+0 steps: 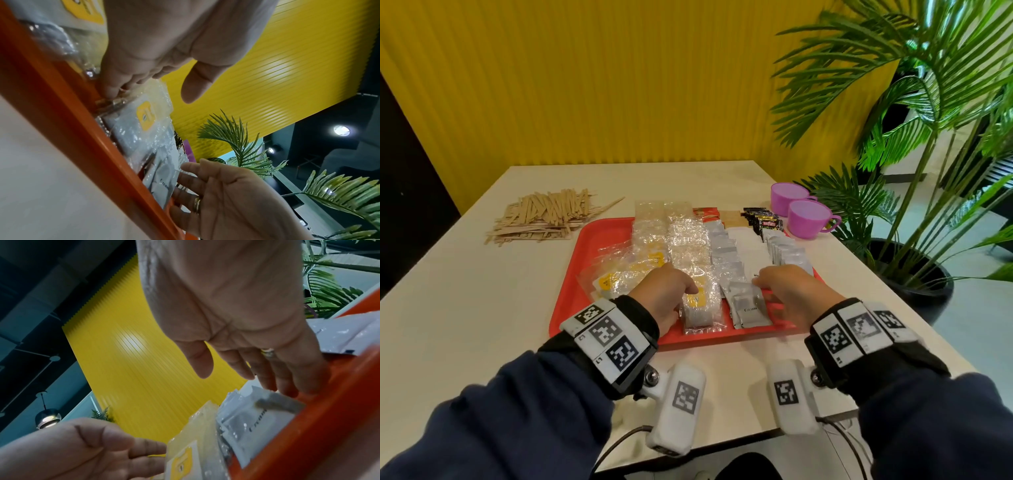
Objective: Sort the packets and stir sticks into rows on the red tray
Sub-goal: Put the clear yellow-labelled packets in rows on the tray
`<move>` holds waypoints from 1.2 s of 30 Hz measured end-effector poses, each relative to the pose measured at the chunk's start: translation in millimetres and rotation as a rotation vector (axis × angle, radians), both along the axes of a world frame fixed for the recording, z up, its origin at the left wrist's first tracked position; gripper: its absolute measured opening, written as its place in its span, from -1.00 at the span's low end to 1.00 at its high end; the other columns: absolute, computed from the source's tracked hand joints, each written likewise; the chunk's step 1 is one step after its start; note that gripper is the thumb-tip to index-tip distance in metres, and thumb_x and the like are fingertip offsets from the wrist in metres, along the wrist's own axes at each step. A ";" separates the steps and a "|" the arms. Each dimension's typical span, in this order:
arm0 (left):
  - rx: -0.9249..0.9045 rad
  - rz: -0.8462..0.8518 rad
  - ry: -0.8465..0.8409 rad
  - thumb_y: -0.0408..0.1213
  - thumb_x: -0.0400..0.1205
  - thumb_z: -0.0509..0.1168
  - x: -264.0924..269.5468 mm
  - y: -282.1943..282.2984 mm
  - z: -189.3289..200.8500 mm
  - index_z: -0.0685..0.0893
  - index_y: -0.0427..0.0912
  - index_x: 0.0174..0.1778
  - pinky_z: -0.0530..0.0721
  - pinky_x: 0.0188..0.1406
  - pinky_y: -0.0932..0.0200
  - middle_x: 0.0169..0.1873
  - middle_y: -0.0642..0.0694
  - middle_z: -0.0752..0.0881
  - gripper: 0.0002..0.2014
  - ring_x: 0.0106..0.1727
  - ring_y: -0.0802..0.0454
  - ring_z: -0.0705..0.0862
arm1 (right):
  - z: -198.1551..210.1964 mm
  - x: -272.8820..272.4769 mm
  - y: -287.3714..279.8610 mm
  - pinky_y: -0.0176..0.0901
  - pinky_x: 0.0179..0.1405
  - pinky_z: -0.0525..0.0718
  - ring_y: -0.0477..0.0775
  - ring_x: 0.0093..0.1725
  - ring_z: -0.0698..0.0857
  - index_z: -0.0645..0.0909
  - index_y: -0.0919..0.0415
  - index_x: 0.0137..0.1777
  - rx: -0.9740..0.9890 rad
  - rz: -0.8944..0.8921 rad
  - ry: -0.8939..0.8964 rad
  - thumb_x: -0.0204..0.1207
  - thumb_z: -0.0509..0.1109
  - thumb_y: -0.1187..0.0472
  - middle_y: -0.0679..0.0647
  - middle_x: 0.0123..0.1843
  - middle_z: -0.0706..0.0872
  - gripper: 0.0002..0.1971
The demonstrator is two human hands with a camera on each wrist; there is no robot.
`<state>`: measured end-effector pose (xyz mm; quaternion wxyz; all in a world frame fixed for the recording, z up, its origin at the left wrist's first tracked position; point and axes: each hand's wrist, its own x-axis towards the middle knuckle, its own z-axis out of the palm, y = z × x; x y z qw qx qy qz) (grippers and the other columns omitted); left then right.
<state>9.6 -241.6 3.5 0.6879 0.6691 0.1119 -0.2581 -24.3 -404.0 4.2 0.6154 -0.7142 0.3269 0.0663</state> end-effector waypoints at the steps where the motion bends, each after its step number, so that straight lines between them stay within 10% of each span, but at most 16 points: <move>1: -0.005 -0.010 0.004 -0.62 0.56 0.13 4.8 -0.2 -7.4 0.20 -0.21 0.60 0.17 0.53 -0.14 0.63 -0.22 0.06 -0.34 0.63 -0.20 0.06 | -2.5 -1.7 1.8 -0.23 -0.40 0.55 0.09 -0.21 0.57 0.45 0.18 -0.26 0.039 0.013 0.013 0.60 0.23 0.39 0.13 -0.15 0.50 -0.79; 7: 0.021 -0.067 0.023 -0.64 0.51 0.16 2.7 1.1 -12.0 0.25 -0.41 0.54 0.20 0.56 -0.23 0.60 -0.34 0.05 -0.39 0.61 -0.31 0.10 | -6.0 -1.0 7.7 -0.12 -0.24 0.51 0.10 -0.10 0.54 0.45 0.06 -0.27 -0.040 0.046 0.030 0.57 0.31 0.26 0.04 -0.20 0.50 -0.81; 12: 0.018 -0.050 0.069 -0.64 0.48 0.18 -1.2 -1.6 -12.0 0.49 -0.34 -0.26 0.39 0.46 -0.21 0.44 -0.36 0.36 -0.87 0.45 -0.35 0.40 | -9.2 -0.7 8.3 -0.11 -0.07 0.61 -0.04 -0.33 0.46 0.40 0.11 -0.35 0.034 0.033 0.014 0.59 0.27 0.33 0.03 -0.26 0.43 -0.72; 19: 0.055 -0.080 0.038 -0.64 0.57 0.14 -9.0 -0.7 -7.2 0.52 -0.29 -0.16 0.26 0.52 -0.03 0.54 -0.30 0.27 -0.83 0.57 -0.20 0.22 | -2.1 -4.9 10.3 -0.09 -0.13 0.54 -0.01 -0.23 0.47 0.52 0.18 0.05 -0.150 0.140 0.026 0.58 0.29 0.26 0.05 -0.12 0.54 -0.91; 22: 0.039 -0.084 0.037 -0.62 0.56 0.15 -7.1 2.5 -8.0 0.49 -0.23 -0.25 0.18 0.59 -0.11 0.57 -0.29 0.23 -0.80 0.59 -0.19 0.19 | -4.3 -5.2 8.8 -0.15 0.06 0.59 0.05 0.01 0.54 0.26 0.27 0.54 -0.343 0.284 0.058 0.49 0.37 0.35 0.19 0.37 0.52 -0.38; 26: 0.013 -0.093 0.029 -0.61 0.56 0.15 -2.4 7.6 -6.9 0.52 -0.28 -0.13 0.16 0.59 -0.08 0.57 -0.18 0.24 -0.84 0.59 -0.09 0.18 | 7.9 -9.3 17.1 -0.20 0.10 0.56 0.14 0.27 0.53 0.31 0.30 0.45 -0.728 0.516 0.210 0.52 0.28 0.33 0.22 0.40 0.48 -0.52; 29: -0.015 -0.097 0.010 -0.62 0.56 0.14 1.2 12.7 -5.7 0.58 -0.24 0.09 0.19 0.50 0.01 0.52 -0.12 0.31 -0.72 0.58 -0.06 0.21 | 10.1 -5.4 20.3 -0.35 -0.35 0.49 0.05 -0.04 0.57 0.43 0.26 0.12 -0.869 0.631 0.241 0.49 0.33 0.30 0.14 0.07 0.59 -0.76; 32: 0.007 -0.071 0.010 -0.56 0.58 0.14 4.3 20.5 -2.1 0.55 -0.16 -0.25 0.31 0.27 0.07 0.20 -0.10 0.45 -0.77 0.21 -0.03 0.44 | 8.2 0.7 22.0 -0.37 -0.48 0.42 -0.06 -0.31 0.51 0.45 0.26 0.09 -0.898 0.629 0.243 0.46 0.43 0.26 0.03 -0.19 0.53 -0.72; 36: 0.064 -0.052 -0.067 -0.54 0.57 0.17 6.8 34.8 9.1 0.63 -0.23 -0.05 0.48 -0.01 0.04 0.05 -0.16 0.54 -0.81 0.05 -0.06 0.51 | 7.7 2.8 23.4 -0.29 -0.25 0.53 0.08 0.03 0.60 0.46 0.31 0.28 -0.925 0.627 0.244 0.44 0.47 0.21 0.16 0.19 0.63 -0.55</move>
